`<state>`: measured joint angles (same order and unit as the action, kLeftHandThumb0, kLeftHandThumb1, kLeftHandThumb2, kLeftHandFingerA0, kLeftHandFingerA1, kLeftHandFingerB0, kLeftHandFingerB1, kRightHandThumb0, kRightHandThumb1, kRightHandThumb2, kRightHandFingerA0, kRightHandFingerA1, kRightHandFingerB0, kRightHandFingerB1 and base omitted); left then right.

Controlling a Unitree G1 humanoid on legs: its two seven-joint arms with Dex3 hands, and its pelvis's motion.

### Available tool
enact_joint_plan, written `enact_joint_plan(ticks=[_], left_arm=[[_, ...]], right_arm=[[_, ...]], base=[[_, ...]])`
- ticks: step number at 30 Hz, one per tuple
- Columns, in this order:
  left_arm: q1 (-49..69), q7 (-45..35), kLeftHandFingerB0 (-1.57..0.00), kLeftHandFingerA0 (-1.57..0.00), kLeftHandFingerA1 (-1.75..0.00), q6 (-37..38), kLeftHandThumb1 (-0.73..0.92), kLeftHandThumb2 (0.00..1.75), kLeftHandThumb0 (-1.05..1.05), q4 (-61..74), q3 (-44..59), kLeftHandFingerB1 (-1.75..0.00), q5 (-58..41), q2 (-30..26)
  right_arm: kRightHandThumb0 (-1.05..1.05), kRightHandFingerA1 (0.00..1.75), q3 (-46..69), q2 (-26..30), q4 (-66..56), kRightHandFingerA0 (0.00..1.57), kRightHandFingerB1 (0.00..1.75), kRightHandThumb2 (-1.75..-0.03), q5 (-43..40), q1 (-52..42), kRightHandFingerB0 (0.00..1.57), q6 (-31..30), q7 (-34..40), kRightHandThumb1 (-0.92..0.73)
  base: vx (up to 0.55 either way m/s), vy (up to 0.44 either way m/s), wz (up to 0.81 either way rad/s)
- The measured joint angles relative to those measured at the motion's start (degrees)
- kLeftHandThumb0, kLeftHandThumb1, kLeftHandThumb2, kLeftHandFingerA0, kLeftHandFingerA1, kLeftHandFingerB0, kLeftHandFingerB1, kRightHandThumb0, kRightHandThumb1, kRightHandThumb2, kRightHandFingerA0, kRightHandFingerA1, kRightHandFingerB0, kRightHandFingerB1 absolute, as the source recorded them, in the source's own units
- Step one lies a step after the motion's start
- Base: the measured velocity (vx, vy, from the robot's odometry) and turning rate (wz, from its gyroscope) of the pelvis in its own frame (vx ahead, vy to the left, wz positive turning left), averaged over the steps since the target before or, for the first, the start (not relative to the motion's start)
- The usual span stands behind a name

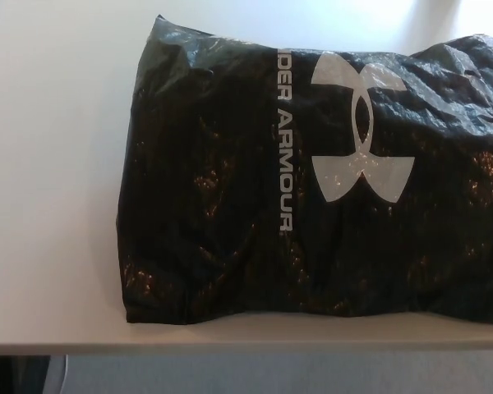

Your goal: A plastic bag is kept in the middle of the desk and the robot uses both its hands to grab the bag from the left and right and brings its hands close together to compress the bag

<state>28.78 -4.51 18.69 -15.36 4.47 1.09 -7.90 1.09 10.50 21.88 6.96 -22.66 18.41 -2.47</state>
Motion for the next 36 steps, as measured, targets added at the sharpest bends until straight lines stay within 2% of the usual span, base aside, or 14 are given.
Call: enact_joint_plan(ticks=[3,7,8,9,16,19,20,21,22,23,28,33,35,36], left_arm=[[2.02,0.00,-0.71,-0.73,-1.06,2.37,0.66,0.60,-0.20,4.76,0.88,-0.67,-0.28,0.50],[4.04,-0.05,-0.71,-0.74,-1.01,5.21,0.66,0.59,-0.20,9.50,1.65,-0.65,-0.85,0.99],[4.51,-0.05,-0.69,-0.75,-0.97,5.98,0.66,0.59,-0.19,10.57,1.86,-0.63,-1.02,1.08],[4.68,-0.05,-0.65,-0.76,-0.82,6.33,0.66,0.58,-0.19,10.96,1.94,-0.57,-1.10,1.11],[6.61,-0.05,-0.65,-0.77,-0.60,12.26,0.66,0.58,-0.13,15.07,3.83,-0.51,-1.90,1.50],[7.20,-0.04,-0.69,-0.81,-0.62,15.01,0.66,0.59,-0.14,15.87,4.61,-0.52,-2.06,1.64],[7.33,-0.04,-0.70,-0.84,-0.72,15.66,0.67,0.59,-0.13,16.07,4.82,-0.52,-2.09,1.66],[7.52,-0.05,-0.70,-0.84,-0.72,16.31,0.67,0.59,-0.13,16.33,5.03,-0.52,-2.13,1.66],[7.74,-0.04,-0.68,-0.83,-0.80,17.37,0.55,0.85,-0.23,16.57,5.36,-0.64,-2.14,1.65],[7.99,-0.02,-0.71,-0.85,-0.74,18.36,0.67,0.60,-0.14,16.81,5.66,-0.50,-2.08,1.65],[8.28,-0.02,-0.73,-0.83,-0.73,22.63,0.67,0.59,-0.15,16.87,6.64,-0.51,-1.97,1.62],[8.62,0.03,-0.77,-0.83,-0.85,25.48,0.68,0.59,-0.11,16.83,7.16,-0.58,-1.76,1.96],[10.39,0.00,-0.76,-0.83,-0.83,26.69,0.68,0.60,-0.11,17.06,7.16,-0.58,-1.78,2.35],[11.25,-0.03,-0.77,-0.84,-0.76,27.03,0.68,0.60,-0.13,17.21,7.14,-0.58,-1.80,2.47]], right_arm=[[-0.28,0.47,0.41,0.00,-3.60,0.71,0.42,-0.60,0.02,-1.40,0.51,3.07,0.03,-0.67],[-0.19,0.45,1.01,0.01,-7.07,0.69,0.42,-0.59,0.22,-2.73,0.57,6.85,0.19,-0.64],[-0.18,0.45,1.23,0.00,-7.80,0.68,0.43,-0.59,0.34,-3.01,0.60,7.88,0.31,-0.64],[-0.11,0.47,1.34,0.00,-8.09,0.67,0.46,-0.58,0.40,-3.13,0.65,8.30,0.37,-0.63],[-0.18,0.51,2.31,0.01,-11.87,0.76,0.46,-0.59,1.73,-4.82,0.67,15.06,1.58,-0.63],[-0.18,0.53,2.94,0.07,-13.58,0.78,0.46,-0.58,2.79,-5.72,0.67,17.84,2.31,-0.63],[-0.19,0.54,3.10,0.10,-13.86,0.80,0.46,-0.59,3.01,-5.90,0.68,18.51,2.48,-0.63],[-0.19,0.54,3.26,0.16,-14.12,0.80,0.46,-0.59,3.32,-6.07,0.68,19.20,2.66,-0.63],[-0.21,0.54,3.50,0.31,-14.47,0.82,0.45,-0.59,3.79,-6.27,0.69,20.25,2.96,-0.64],[-0.21,0.55,3.79,0.46,-14.71,0.84,0.45,-0.59,4.41,-6.49,0.69,21.28,3.27,-0.63],[-0.18,0.55,4.61,1.12,-14.97,0.84,0.46,-0.59,6.77,-6.79,0.70,25.53,4.75,-0.63],[-0.19,0.56,4.82,1.22,-14.41,0.83,0.46,-0.59,7.60,-6.89,0.70,29.00,5.44,-0.63],[-0.19,0.56,4.81,1.23,-14.01,0.82,0.46,-0.59,7.50,-7.91,0.70,30.78,5.48,-0.63],[-0.15,0.58,4.83,1.23,-13.85,0.82,0.47,-0.59,7.44,-8.53,0.70,31.41,5.48,-0.64]], base=[[0.00,0.000,0.00],[0.00,0.000,0.00],[0.00,0.000,0.00],[0.00,0.000,0.00],[0.00,0.000,0.00],[0.00,0.000,0.00],[0.00,0.000,0.00],[0.00,0.000,0.00],[0.00,0.000,0.00],[0.00,0.000,0.00],[0.00,0.000,0.00],[0.00,0.000,0.00],[0.00,0.000,0.00],[0.00,0.000,0.00]])
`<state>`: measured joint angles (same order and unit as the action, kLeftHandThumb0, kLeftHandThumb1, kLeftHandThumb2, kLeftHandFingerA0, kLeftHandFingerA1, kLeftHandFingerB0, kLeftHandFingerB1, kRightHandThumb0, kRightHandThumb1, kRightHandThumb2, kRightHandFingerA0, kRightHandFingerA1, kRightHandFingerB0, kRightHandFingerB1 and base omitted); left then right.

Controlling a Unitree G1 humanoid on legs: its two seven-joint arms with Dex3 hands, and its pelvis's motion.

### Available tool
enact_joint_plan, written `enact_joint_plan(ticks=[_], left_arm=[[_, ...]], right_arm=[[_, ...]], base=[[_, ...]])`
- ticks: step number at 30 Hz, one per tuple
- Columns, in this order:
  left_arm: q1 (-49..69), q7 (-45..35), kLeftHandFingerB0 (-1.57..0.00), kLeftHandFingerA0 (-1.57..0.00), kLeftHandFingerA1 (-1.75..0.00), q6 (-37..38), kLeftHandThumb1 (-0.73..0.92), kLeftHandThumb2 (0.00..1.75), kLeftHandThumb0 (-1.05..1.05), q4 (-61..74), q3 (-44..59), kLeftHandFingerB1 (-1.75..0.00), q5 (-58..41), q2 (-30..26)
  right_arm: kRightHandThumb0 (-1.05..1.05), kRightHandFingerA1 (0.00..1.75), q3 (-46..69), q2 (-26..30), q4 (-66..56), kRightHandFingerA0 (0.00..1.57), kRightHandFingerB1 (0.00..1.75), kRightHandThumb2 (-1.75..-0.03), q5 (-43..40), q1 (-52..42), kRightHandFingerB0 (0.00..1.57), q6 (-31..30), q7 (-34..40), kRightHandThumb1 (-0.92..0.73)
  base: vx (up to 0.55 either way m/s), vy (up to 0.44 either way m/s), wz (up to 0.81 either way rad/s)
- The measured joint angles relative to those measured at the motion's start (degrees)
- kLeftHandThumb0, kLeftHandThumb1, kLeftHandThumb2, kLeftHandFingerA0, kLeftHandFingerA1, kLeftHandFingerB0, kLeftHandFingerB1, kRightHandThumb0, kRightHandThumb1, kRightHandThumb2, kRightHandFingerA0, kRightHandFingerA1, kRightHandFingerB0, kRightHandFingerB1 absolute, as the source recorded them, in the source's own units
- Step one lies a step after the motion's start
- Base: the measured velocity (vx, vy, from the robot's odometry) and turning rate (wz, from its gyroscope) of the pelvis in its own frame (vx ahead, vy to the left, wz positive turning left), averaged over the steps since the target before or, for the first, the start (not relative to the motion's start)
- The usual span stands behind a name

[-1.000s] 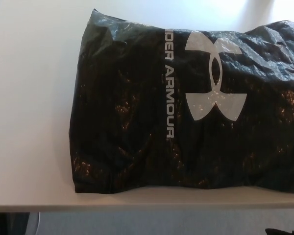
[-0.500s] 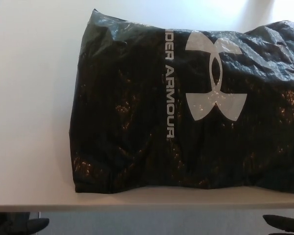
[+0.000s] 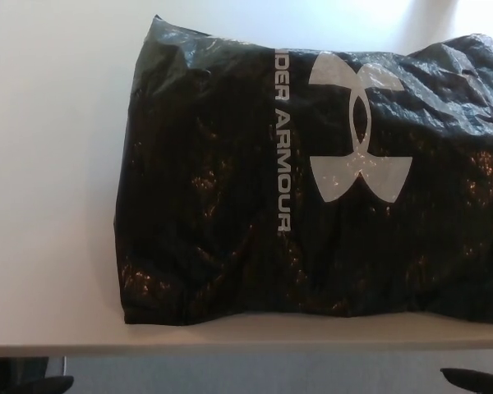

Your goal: A plastic bag is kept in the middle of the desk and the robot uses both its hands to grab the bag from the left and right and brings its hands close together to compress the bag

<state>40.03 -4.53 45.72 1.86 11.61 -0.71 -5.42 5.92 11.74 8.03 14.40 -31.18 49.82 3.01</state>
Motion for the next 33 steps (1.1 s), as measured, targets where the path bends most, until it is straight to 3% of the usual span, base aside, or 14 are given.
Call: enact_joint_plan(ticks=[5,9,13,18,22,23,26,27,30,33], left_arm=[[4.15,-0.32,-0.75,-0.81,-0.77,0.86,0.68,0.61,-0.12,2.93,-0.11,-0.58,-0.71,0.52],[5.86,-0.33,-0.74,-0.79,-0.76,1.51,0.69,0.64,-0.12,8.21,0.99,-0.60,-1.64,0.81],[2.41,0.22,-0.79,-0.86,-0.76,0.87,0.67,0.62,-0.14,14.79,5.17,-0.66,-2.73,0.06],[-9.57,1.66,-0.84,-0.91,-0.79,-2.30,0.66,0.60,-0.17,20.03,13.41,-0.70,-4.29,-5.75],[-19.00,2.53,-0.84,-0.91,-0.84,-5.61,0.67,0.63,-0.23,20.84,18.33,-0.70,-5.32,-12.07],[-20.35,2.68,-0.86,-0.92,-0.89,-6.17,0.62,0.72,-0.21,20.90,18.90,-0.75,-5.39,-12.89],[-29.35,3.30,-0.88,-0.94,-0.94,-9.07,0.60,0.77,-0.23,20.05,20.94,-0.77,-5.75,-17.87],[-32.46,3.44,-0.89,-0.94,-0.93,-9.92,0.59,0.78,-0.19,19.51,21.07,-0.77,-5.76,-19.22],[-39.03,3.86,-0.88,-0.94,-0.97,-11.80,0.56,0.82,-0.16,17.93,21.15,-0.80,-5.74,-21.78],[-47.65,4.29,-0.88,-0.95,-0.98,-13.87,0.58,0.82,-0.15,14.32,20.44,-0.81,-5.39,-23.87]], right_arm=[[-0.12,0.51,0.71,-0.84,0.48,0.79,0.48,-0.58,-1.40,-1.88,0.70,4.41,0.44,-0.63],[-0.10,0.51,2.97,-2.45,-6.37,0.78,0.48,-0.58,-3.33,-2.11,0.69,5.51,1.01,-0.63],[-0.14,0.58,7.29,-1.20,-11.06,0.84,0.53,-0.61,-6.26,1.79,0.72,5.45,1.17,-0.59],[-0.08,0.66,14.43,1.84,-16.80,0.93,0.53,-0.58,-10.44,9.23,0.72,2.57,1.97,-0.61],[-0.16,0.58,17.83,4.46,-18.34,0.89,0.51,-0.58,-12.52,14.95,0.72,0.20,2.13,-0.60],[-0.26,0.69,18.22,4.82,-18.36,0.88,0.65,-0.78,-12.73,15.89,0.74,-0.11,2.13,-0.49],[-0.25,0.72,19.96,7.83,-17.69,0.87,0.67,-0.80,-13.60,22.99,0.74,-2.07,2.14,-0.50],[-0.22,0.62,20.23,8.93,-17.32,0.93,0.53,-0.57,-13.77,25.69,0.78,-2.78,2.14,-0.60],[-0.20,0.59,20.60,11.03,-16.35,0.89,0.55,-0.57,-14.20,31.59,0.80,-4.58,2.14,-0.58],[-0.22,0.69,20.61,12.84,-13.22,0.89,0.52,-0.56,-14.59,39.85,0.80,-6.88,2.12,-0.62]], base=[[0.00,0.000,0.00],[0.00,0.000,0.00],[0.00,0.000,0.00],[0.00,0.000,0.00],[0.00,0.000,0.00],[0.00,0.000,0.00],[0.00,0.000,0.00],[0.00,0.000,0.00],[0.00,0.000,0.00],[0.00,0.000,0.00]])
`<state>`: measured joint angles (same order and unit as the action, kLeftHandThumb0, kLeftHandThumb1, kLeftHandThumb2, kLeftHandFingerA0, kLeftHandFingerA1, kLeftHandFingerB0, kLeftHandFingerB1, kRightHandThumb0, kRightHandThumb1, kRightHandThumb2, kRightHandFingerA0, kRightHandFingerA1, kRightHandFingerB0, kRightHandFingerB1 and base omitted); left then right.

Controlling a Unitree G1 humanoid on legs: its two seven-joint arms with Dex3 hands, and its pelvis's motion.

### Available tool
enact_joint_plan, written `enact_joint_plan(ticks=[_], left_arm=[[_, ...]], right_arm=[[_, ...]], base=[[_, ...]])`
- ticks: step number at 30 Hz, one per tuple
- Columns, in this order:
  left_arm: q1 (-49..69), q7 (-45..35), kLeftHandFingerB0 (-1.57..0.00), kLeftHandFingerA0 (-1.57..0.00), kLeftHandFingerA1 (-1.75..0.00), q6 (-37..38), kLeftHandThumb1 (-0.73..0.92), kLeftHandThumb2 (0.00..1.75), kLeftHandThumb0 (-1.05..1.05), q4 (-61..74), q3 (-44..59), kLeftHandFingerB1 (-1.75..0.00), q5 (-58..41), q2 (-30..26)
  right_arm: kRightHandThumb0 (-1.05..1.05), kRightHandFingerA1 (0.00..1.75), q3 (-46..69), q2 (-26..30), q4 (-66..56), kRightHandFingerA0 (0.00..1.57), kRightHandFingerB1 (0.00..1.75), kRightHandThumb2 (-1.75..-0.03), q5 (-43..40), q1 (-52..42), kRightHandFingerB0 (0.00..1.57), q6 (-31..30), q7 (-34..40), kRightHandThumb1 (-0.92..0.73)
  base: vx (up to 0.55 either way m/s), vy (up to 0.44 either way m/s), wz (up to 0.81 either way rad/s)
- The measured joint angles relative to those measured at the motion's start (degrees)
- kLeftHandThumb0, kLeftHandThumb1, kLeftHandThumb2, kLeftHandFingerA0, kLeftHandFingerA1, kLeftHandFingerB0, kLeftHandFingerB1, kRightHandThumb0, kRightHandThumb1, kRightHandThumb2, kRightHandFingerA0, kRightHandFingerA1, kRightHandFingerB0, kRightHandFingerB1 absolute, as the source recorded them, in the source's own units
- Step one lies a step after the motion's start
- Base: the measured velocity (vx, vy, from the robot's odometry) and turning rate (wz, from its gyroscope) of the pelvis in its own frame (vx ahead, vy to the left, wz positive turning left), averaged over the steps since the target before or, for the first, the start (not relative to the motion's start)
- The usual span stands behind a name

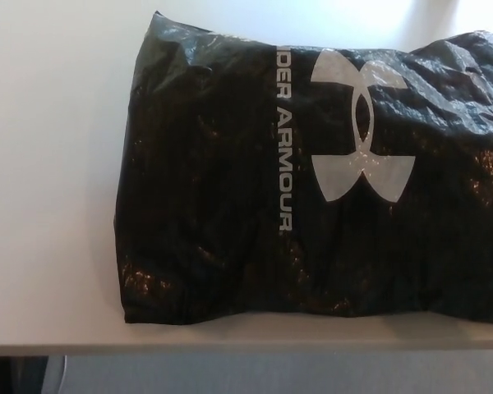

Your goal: A plastic bag is kept in the middle of the desk and the robot uses both its hands to grab the bag from the left and right and brings its hands close together to compress the bag

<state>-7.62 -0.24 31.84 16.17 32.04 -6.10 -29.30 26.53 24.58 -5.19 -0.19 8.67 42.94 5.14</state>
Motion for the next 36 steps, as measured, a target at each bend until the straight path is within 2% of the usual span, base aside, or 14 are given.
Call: enact_joint_plan(ticks=[1,3,4,10,12,13,16,17,18,19,20,25,31,36], left_arm=[[-2.67,0.07,-0.85,-0.89,-1.01,-0.34,0.64,0.75,-0.15,-1.82,-0.43,-0.77,0.27,-0.35],[-6.24,0.22,-0.84,-0.87,-1.03,-0.68,0.64,0.75,-0.17,-4.79,-1.19,-0.77,0.62,-0.57],[-9.70,0.44,-0.83,-0.86,-1.03,-0.87,0.62,0.78,-0.15,-8.33,-2.16,-0.78,1.04,-0.56],[-18.29,2.32,-0.88,-0.98,-1.12,-1.01,0.53,0.90,-0.19,-21.88,-5.70,-0.81,3.12,1.01],[-20.10,3.39,-0.89,-1.07,-1.34,-1.04,0.52,0.84,-0.17,-26.41,-6.96,-0.82,4.11,1.94],[-20.82,3.97,-0.87,-1.02,-1.25,-1.06,0.55,0.81,-0.18,-28.57,-7.60,-0.80,4.68,2.41],[-22.32,5.59,-0.86,-1.01,-1.23,-1.09,0.58,0.77,-0.17,-35.54,-9.50,-0.79,5.97,4.24],[-22.60,6.15,-0.84,-0.96,-1.00,-1.11,0.62,0.69,-0.14,-37.82,-10.08,-0.76,6.31,4.82],[-22.92,7.00,-0.84,-0.96,-1.00,-1.12,0.62,0.69,-0.14,-41.05,-10.85,-0.76,6.89,5.70],[-23.04,7.44,-0.84,-0.96,-1.10,-1.14,0.65,0.64,-0.15,-42.80,-11.25,-0.75,7.21,6.27],[-23.09,7.94,-0.83,-0.92,-0.94,-1.18,0.69,0.60,-0.17,-44.64,-11.67,-0.71,7.50,6.95],[-23.28,11.18,-0.82,-0.90,-0.89,-1.88,0.71,0.60,-0.19,-56.36,-14.07,-0.70,8.79,11.56],[-23.84,15.73,-0.80,-0.89,-0.95,-3.69,0.71,0.60,-0.17,-69.58,-16.43,-0.70,10.13,16.45],[-24.39,18.86,-0.79,-0.88,-0.93,-5.63,0.71,0.61,-0.19,-74.02,-18.93,-0.68,10.66,19.40]], right_arm=[[-0.20,0.68,-0.10,0.37,1.73,0.86,0.53,-0.58,-0.13,2.58,0.77,-0.51,-0.04,-0.61],[-0.17,0.67,-0.37,0.59,4.24,0.82,0.54,-0.59,-0.23,6.00,0.76,-1.26,-0.06,-0.62],[-0.15,0.59,-0.84,0.59,7.02,0.80,0.55,-0.58,-0.26,9.20,0.76,-2.07,-0.06,-0.62],[-0.18,0.61,-2.97,-0.53,19.49,0.83,0.54,-0.57,0.00,17.85,0.77,-4.15,0.32,-0.60],[-0.18,0.56,-3.86,-1.50,23.93,0.85,0.53,-0.58,0.19,19.80,0.76,-4.78,0.63,-0.61],[-0.16,0.56,-4.32,-2.02,26.09,0.84,0.53,-0.58,0.36,20.52,0.77,-5.06,0.84,-0.61],[-0.16,0.56,-6.29,-3.78,32.66,0.84,0.53,-0.58,1.29,21.66,0.76,-5.70,1.77,-0.61],[-0.16,0.57,-6.95,-4.36,34.81,0.82,0.53,-0.58,1.65,21.83,0.75,-5.89,2.09,-0.61],[-0.16,0.57,-7.92,-5.17,37.98,0.82,0.53,-0.58,2.19,22.11,0.75,-6.17,2.62,-0.61],[-0.15,0.58,-8.42,-5.66,39.80,0.82,0.53,-0.58,2.45,22.29,0.74,-6.34,2.92,-0.62],[-0.16,0.58,-8.91,-6.28,41.70,0.83,0.52,-0.58,2.71,22.42,0.73,-6.56,3.21,-0.63],[-0.19,0.59,-12.25,-9.76,54.31,0.82,0.51,-0.59,4.48,23.14,0.73,-8.52,5.75,-0.65],[-0.21,0.55,-14.94,-13.37,67.70,0.79,0.48,-0.60,5.69,24.69,0.71,-13.26,9.76,-0.66],[-0.19,0.55,-16.36,-16.04,72.18,0.81,0.48,-0.60,6.24,26.30,0.71,-17.10,12.68,-0.64]], base=[[0.00,0.000,0.00],[0.00,0.000,0.00],[0.00,0.000,0.00],[0.00,0.000,0.00],[0.00,0.000,0.00],[0.00,0.000,0.00],[0.00,0.000,0.00],[0.00,0.000,0.00],[0.00,0.000,0.00],[0.00,0.000,0.00],[0.00,0.000,0.00],[0.00,0.000,0.00],[0.00,0.000,0.00],[0.00,0.000,0.00]])
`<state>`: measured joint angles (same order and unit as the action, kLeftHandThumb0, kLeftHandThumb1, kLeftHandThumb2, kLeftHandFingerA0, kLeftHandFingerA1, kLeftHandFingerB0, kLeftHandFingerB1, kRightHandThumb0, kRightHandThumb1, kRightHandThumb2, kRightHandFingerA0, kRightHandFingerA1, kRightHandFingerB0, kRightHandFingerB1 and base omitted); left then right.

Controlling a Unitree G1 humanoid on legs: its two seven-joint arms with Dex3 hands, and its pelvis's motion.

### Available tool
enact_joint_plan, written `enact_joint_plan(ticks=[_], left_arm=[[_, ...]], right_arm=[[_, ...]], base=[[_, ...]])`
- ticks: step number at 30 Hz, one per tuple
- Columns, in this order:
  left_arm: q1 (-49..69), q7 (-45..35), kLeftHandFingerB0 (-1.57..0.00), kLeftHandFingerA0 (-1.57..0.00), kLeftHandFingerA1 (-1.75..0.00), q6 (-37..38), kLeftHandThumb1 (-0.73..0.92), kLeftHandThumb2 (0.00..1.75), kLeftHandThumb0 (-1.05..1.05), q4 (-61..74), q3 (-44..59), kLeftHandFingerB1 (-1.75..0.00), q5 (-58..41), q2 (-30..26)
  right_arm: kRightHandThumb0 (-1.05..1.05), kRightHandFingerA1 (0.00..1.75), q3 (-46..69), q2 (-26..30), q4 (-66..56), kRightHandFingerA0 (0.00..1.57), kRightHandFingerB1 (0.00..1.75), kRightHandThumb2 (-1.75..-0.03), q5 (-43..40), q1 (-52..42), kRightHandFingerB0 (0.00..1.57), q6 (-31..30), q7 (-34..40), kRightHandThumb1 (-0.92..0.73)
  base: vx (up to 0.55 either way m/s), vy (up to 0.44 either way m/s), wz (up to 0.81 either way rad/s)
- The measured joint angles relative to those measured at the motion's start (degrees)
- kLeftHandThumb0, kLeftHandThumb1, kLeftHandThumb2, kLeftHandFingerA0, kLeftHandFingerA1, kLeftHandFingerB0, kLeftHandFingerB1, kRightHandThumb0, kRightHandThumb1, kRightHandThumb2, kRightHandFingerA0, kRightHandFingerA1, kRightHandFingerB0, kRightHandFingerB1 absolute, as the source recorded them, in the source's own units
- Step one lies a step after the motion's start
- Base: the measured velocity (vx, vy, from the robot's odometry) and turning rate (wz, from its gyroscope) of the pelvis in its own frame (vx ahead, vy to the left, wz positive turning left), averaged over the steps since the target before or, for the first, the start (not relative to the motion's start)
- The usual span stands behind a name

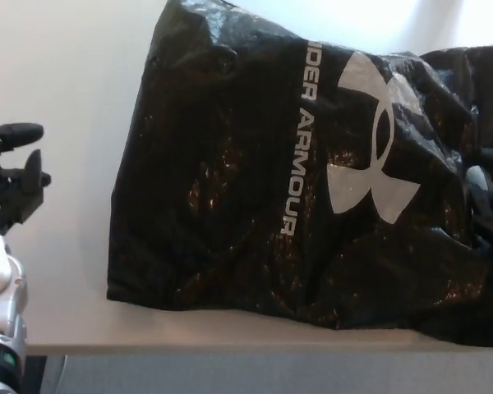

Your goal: A plastic bag is kept in the middle of the desk and the robot uses both its hands to grab the bag from the left and right and brings its hands close together to compress the bag

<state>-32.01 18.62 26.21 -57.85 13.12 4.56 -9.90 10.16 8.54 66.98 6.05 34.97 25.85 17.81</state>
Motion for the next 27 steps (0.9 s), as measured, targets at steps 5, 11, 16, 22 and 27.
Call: enact_joint_plan(ticks=[5,11,16,22,27], left_arm=[[-1.03,1.62,-0.80,-0.89,-0.95,-1.48,0.73,0.61,-0.20,-0.43,-2.15,-0.70,0.21,4.85],[-2.27,2.06,-0.78,-0.88,-0.92,-2.70,0.73,0.61,-0.20,-0.42,-3.87,-0.70,-0.29,11.22],[-4.08,3.14,-0.75,-0.82,-0.92,-4.18,0.76,0.62,-0.19,-0.25,-6.32,-0.70,-0.20,17.01],[-4.57,4.55,-0.75,-0.82,-0.95,-5.70,0.76,0.62,-0.20,1.07,-9.51,-0.69,0.42,19.68],[-4.51,5.20,-0.75,-0.78,-0.92,-6.73,0.77,0.63,-0.21,2.43,-11.20,-0.68,1.01,20.40]], right_arm=[[-0.16,0.57,-1.77,-4.25,-0.20,0.78,0.50,-0.59,0.34,1.40,0.69,-1.05,1.69,-0.65],[-0.17,0.62,-4.31,-9.74,-1.65,0.76,0.50,-0.60,0.55,1.58,0.69,-0.69,2.66,-0.67],[-0.16,0.60,-6.88,-14.22,-2.93,0.77,0.51,-0.60,1.05,2.11,0.68,-0.65,3.61,-0.67],[-0.17,0.58,-8.70,-15.98,-5.16,0.79,0.51,-0.60,1.79,3.47,0.71,-0.69,5.19,-0.65],[-0.19,0.60,-9.00,-16.43,-6.53,0.81,0.52,-0.59,1.79,3.47,0.73,-0.61,5.45,-0.64]], base=[[0.00,0.000,0.00],[0.00,0.000,0.00],[0.00,0.000,0.00],[0.00,0.000,0.00],[0.00,0.000,0.00]])
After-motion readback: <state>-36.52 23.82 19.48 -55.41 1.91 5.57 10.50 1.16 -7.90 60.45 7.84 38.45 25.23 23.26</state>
